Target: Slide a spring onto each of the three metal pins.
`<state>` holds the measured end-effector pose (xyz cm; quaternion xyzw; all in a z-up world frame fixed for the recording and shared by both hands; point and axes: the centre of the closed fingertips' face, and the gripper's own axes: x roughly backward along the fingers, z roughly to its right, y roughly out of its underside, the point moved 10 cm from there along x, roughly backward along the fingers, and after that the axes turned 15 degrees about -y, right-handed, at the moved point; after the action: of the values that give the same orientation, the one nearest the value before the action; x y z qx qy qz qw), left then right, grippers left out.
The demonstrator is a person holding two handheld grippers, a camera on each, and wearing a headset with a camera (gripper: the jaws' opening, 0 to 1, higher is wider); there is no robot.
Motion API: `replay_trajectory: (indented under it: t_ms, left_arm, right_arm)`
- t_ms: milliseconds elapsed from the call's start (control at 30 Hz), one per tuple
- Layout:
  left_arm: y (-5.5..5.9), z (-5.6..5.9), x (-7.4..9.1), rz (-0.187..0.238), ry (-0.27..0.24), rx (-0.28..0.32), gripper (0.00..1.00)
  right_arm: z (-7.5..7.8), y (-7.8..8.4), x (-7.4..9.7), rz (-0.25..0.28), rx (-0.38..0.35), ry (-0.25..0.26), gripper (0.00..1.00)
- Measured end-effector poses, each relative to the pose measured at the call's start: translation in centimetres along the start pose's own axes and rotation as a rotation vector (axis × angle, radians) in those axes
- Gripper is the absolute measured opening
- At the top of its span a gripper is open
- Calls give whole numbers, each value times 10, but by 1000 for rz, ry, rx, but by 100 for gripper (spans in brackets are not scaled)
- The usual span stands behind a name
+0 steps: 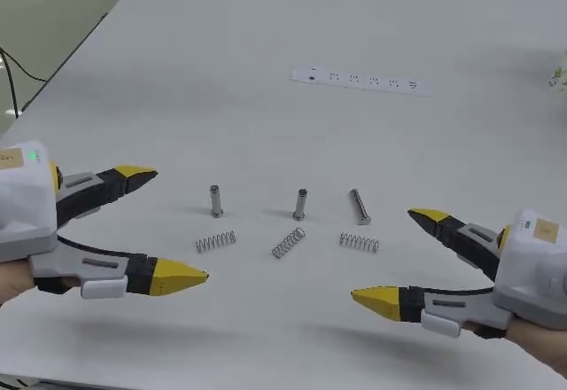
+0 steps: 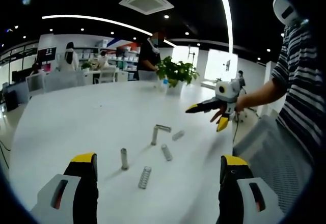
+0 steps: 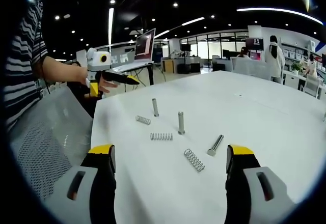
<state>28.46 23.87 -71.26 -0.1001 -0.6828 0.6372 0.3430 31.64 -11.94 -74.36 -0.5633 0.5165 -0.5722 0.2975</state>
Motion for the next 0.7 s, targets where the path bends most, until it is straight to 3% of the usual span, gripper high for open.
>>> replay_trajectory:
  t_ms: [700]
  left_arm:
    - [-3, 1, 0, -5, 11, 2, 97]
  right_arm:
    - [3, 1, 4, -16, 15, -16, 90]
